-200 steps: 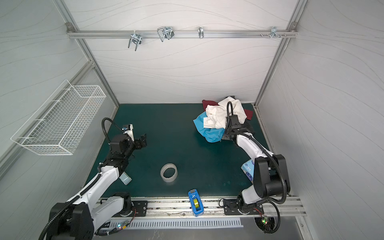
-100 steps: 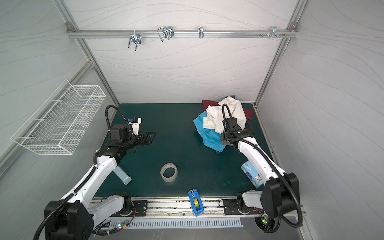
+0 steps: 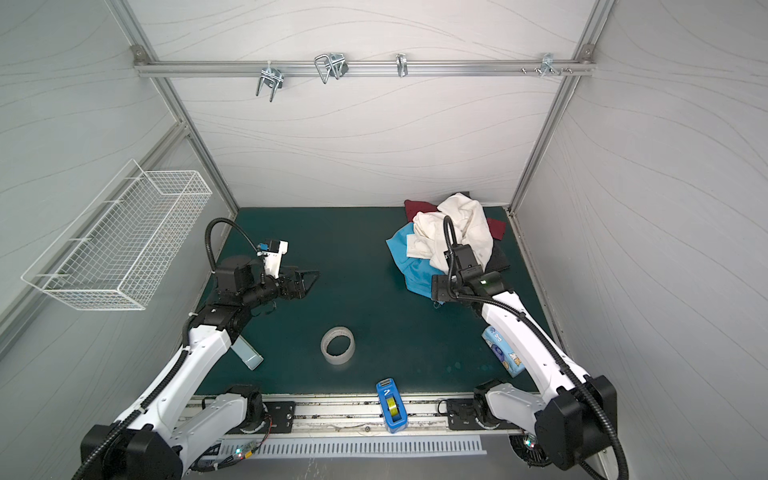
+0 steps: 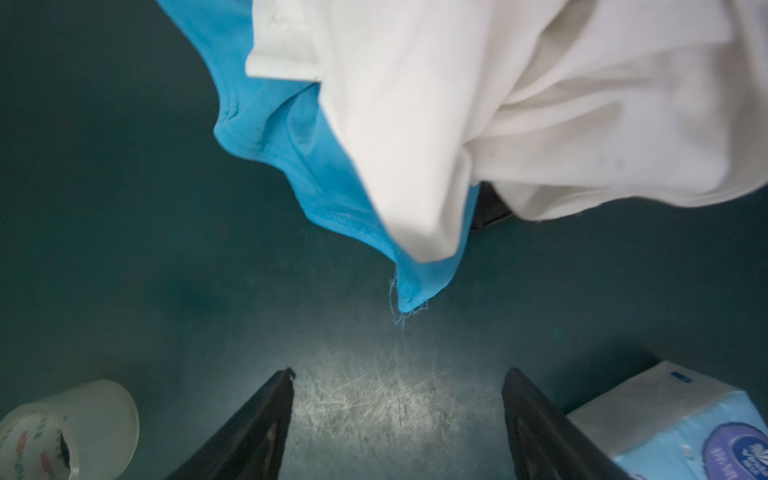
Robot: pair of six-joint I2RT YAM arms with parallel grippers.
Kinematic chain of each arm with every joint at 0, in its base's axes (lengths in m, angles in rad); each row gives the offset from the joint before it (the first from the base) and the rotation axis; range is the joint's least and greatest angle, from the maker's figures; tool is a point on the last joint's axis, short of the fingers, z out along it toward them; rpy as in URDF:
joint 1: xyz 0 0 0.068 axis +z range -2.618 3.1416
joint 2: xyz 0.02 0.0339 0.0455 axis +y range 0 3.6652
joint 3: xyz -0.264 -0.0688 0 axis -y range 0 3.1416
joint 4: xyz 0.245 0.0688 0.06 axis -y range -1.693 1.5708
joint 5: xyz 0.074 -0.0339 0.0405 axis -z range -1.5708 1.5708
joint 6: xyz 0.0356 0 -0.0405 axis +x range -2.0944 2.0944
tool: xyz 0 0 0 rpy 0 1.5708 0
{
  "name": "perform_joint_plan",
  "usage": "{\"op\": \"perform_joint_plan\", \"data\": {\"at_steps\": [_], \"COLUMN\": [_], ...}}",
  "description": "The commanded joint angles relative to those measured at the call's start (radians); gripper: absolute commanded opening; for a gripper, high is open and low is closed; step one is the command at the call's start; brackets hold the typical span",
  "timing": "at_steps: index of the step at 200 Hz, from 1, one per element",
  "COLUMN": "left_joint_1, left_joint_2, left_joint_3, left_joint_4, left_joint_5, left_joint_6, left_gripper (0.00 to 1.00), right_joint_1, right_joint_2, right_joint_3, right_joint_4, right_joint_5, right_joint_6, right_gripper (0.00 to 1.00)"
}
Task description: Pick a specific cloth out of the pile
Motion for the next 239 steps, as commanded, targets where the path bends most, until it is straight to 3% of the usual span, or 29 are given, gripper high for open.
{"op": "perform_joint_plan", "data": {"at_steps": [1, 40, 78, 119, 136, 149, 178, 239], "left_joint_1": [-0.005, -0.017, -0.037, -0.052, -0.060, -0.068, -0.095, -0.111], "left_joint_2": [0.001, 0.004, 0.012, 0.021, 0.029, 0.038, 0.051, 0.052], "left_joint_3": [0.027, 0.034, 0.056, 0.058, 0.066, 0.074, 0.098, 0.103], "left_joint_4": [0.040, 0.047, 0.021, 0.021, 0.016, 0.003, -0.033, -0.059], "left_joint_5": [0.059, 0.104, 0.157, 0.226, 0.252, 0.283, 0.353, 0.352], "left_joint_6": [-0.002, -0.006, 0.009, 0.029, 0.033, 0.041, 0.069, 0.098], "left_gripper": [0.98, 0.98, 0.97, 0.97, 0.97, 0.96, 0.96, 0.97], "right_joint_1": [0.053, 0.050, 0.029, -0.020, -0.026, -0.033, -0.064, -0.091], "right_joint_2": [0.003, 0.083, 0.133, 0.179, 0.175, 0.177, 0.182, 0.216], "right_joint_3": [-0.030, -0.042, -0.087, -0.097, -0.116, -0.129, -0.139, -0.135], "right_joint_4": [0.039, 0.072, 0.176, 0.192, 0.230, 0.262, 0.303, 0.332], "right_joint_5": [0.010, 0.053, 0.042, 0.058, 0.058, 0.053, 0.007, -0.027], "right_joint_6": [0.035, 0.048, 0.074, 0.077, 0.071, 0.059, 0.052, 0.048], "right_gripper": [0.77, 0.62, 0.62, 0.69, 0.83, 0.88, 0.91, 0.91]}}
